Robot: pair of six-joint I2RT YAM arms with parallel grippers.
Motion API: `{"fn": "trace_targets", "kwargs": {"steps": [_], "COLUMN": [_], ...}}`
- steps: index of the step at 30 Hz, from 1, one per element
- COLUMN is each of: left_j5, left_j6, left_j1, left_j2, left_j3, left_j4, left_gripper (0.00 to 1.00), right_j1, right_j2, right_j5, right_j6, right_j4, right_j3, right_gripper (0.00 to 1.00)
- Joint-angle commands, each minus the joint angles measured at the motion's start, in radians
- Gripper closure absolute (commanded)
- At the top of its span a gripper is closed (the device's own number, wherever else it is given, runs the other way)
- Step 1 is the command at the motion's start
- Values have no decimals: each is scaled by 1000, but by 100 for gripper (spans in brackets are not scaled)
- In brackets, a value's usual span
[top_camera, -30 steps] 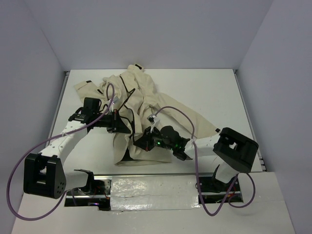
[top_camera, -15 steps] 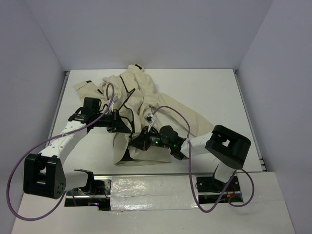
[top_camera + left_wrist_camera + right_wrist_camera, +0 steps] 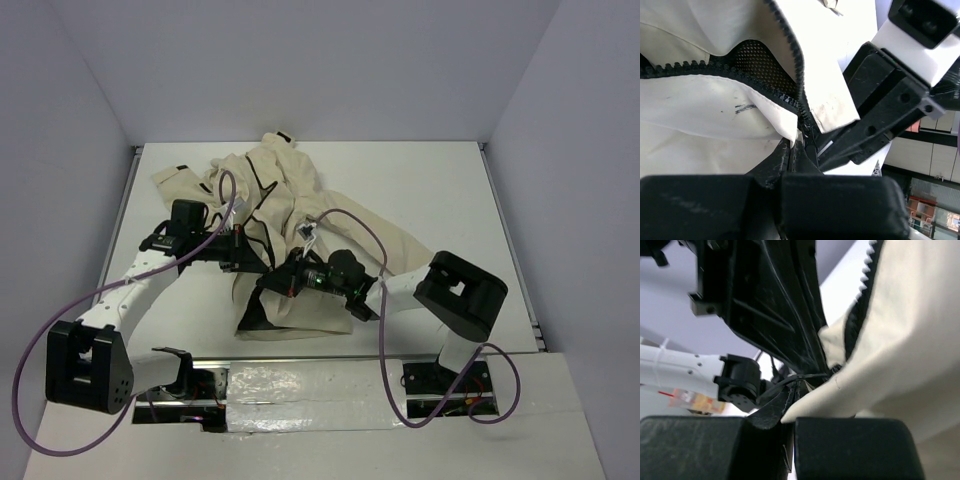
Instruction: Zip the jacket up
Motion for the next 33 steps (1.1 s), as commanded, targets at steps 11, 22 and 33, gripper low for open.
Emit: {"fn": "trace_targets", "kwargs": {"steps": [11, 22, 33], "left_j5": [31, 48, 45], "left_j6": [39, 45, 49], "left_j1": [-12, -12, -12], "left_j2": [-39, -39, -37], "left_j3": [29, 38, 50], "left_j4": [-34, -42, -54], "left_gripper": [100, 100, 100], "right_j1": [-39, -61, -87], "right_j2": [-32, -101, -104], "right_j5": [83, 249, 249], "right_j6": [70, 61, -97], "right_j4": [22, -99, -269], "right_j3": [131, 174, 319], "right_gripper": [100, 100, 100]}}
